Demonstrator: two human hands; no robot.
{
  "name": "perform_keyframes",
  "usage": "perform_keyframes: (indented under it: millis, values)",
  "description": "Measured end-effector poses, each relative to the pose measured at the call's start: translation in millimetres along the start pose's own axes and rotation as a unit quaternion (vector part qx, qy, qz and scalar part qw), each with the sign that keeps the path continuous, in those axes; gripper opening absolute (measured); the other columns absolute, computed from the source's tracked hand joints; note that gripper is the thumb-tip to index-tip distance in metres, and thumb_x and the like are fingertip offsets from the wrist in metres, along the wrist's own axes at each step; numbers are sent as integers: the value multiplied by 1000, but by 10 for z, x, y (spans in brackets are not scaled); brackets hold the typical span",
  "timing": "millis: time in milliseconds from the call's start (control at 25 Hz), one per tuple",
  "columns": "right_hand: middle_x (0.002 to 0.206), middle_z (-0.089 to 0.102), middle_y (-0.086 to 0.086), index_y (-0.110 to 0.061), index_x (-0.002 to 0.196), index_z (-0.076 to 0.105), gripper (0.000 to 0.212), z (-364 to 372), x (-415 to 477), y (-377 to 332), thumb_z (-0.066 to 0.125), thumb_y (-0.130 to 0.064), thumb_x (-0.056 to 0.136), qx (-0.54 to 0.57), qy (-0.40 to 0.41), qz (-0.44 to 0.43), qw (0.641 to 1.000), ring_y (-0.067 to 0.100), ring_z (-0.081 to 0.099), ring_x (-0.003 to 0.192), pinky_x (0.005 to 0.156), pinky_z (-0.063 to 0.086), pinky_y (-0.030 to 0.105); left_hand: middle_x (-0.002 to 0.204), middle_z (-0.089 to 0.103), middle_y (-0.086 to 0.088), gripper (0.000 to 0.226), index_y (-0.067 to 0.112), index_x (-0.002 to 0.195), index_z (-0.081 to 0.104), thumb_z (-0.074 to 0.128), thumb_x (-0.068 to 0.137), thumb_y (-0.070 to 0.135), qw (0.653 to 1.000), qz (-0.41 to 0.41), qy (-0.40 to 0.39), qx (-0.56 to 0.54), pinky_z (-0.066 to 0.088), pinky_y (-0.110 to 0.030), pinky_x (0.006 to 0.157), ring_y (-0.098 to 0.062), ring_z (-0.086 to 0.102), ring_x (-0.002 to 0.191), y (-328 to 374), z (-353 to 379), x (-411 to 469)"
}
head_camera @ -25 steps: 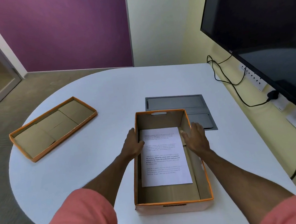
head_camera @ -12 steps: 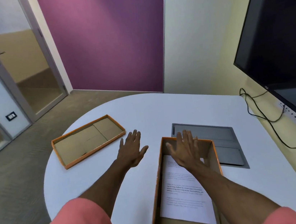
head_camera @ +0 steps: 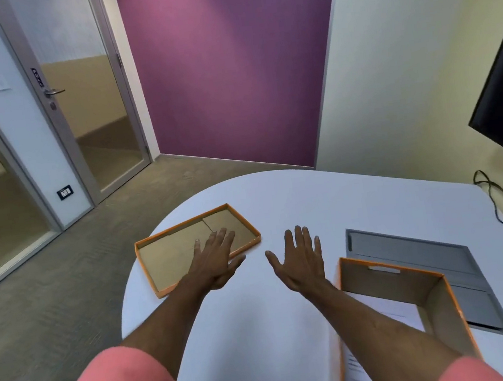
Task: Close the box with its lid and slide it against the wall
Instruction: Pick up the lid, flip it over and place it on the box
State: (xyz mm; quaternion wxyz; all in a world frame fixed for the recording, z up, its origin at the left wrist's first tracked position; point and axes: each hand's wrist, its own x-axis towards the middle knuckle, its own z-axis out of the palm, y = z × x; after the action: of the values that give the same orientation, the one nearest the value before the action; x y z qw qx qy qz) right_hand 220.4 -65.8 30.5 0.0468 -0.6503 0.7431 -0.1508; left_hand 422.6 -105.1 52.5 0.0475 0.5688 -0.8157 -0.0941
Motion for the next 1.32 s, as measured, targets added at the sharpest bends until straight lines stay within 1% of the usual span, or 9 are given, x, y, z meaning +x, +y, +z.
perform_keyframes:
  millis: [120, 360, 520, 680, 880, 1040, 1200, 1320]
  values:
    - [163, 14, 15, -11, 153, 21, 81, 273, 259, -362, 25, -64, 92, -5, -1, 3, 1000, 28, 5, 152, 122, 1, 49, 165, 1, -4, 70, 20, 154, 8, 28, 97, 54, 1000, -5, -14, -3, 2, -55, 120, -24, 3, 152, -467, -5, 183]
    - [163, 13, 14, -13, 153, 19, 81, 897, 804, -1076, 25, -65, 91, -2, -46, 27, 999, 28, 3, 152, 123, 1, 49, 164, 1, -5, 66, 21, 154, 14, 31, 97, 52, 999, -4, -51, -1, 4, -54, 120, -25, 3, 152, -1381, 161, 667]
    - [162, 15, 14, -13, 152, 21, 80, 1306, 1052, -1370, 28, -64, 91, -9, -77, 32, 996, 29, 6, 152, 122, 4, 50, 165, 0, -4, 63, 26, 152, 18, 29, 97, 53, 996, -2, -84, 9, 3, -54, 120, -24, 3, 152, -1853, 425, 927]
    - [161, 17, 15, -12, 151, 22, 78, 1754, 1265, -1565, 31, -61, 92, -20, -112, 41, 993, 29, 9, 151, 121, 9, 50, 165, 0, -5, 64, 25, 153, 16, 31, 97, 53, 992, -14, -126, 7, 4, -54, 120, -26, 3, 152, -2254, 731, 1195]
    - [161, 15, 18, -9, 151, 21, 76, 2241, 1445, -1708, 35, -57, 94, -26, -160, 68, 985, 33, 7, 151, 121, 9, 51, 165, -3, -4, 70, 24, 154, 8, 33, 96, 53, 985, -24, -168, 19, 4, -55, 120, -27, 2, 151, -2586, 1133, 1399]
    - [161, 12, 20, -7, 151, 18, 75, 2502, 1522, -1711, 38, -52, 95, -23, -204, 78, 976, 37, 4, 150, 121, 8, 52, 164, -6, -3, 71, 24, 154, 2, 29, 96, 54, 979, -16, -200, 21, 6, -57, 120, -29, 1, 151, -2724, 1406, 1462]
    - [161, 12, 22, -9, 152, 18, 72, 2616, 1553, -1590, 35, -50, 96, -38, -235, 61, 969, 39, -1, 150, 121, 6, 52, 164, -10, -2, 68, 24, 154, 0, 25, 97, 53, 980, -40, -195, -15, 8, -59, 119, -28, -3, 151, -2657, 1546, 1427]
    - [162, 8, 20, -14, 153, 16, 67, 2602, 1559, -1420, 32, -48, 97, -36, -256, 41, 965, 39, -7, 150, 121, 2, 53, 164, -7, -4, 70, 23, 154, 2, 26, 97, 54, 982, -43, -184, -16, 13, -59, 118, -29, 0, 151, -2512, 1542, 1345]
